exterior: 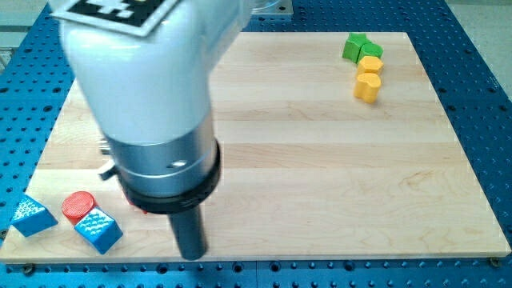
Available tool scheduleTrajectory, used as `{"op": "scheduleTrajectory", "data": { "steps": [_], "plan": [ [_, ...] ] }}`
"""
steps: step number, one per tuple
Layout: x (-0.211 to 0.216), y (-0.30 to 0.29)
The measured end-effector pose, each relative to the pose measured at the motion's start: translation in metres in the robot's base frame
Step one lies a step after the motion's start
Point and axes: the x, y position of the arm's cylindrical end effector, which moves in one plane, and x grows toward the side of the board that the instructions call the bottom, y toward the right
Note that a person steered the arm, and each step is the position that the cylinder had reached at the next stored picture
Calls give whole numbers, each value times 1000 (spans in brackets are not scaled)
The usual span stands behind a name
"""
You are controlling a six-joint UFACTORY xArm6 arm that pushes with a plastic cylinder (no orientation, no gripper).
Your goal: Place cube to the right of red circle
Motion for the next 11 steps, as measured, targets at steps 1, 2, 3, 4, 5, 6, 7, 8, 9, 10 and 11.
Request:
{"op": "scheduleTrajectory", "data": {
  "steps": [1,2,3,4,5,6,7,8,9,10,11],
  "plan": [
    [0,-54],
    [-1,-67],
    [-1,-69],
    [-7,-70],
    [-29,-70],
    [-31,-65],
    [-1,-62],
    [0,-65],
    [-1,-79],
    [0,-86],
    [-7,-89]
  ]
}}
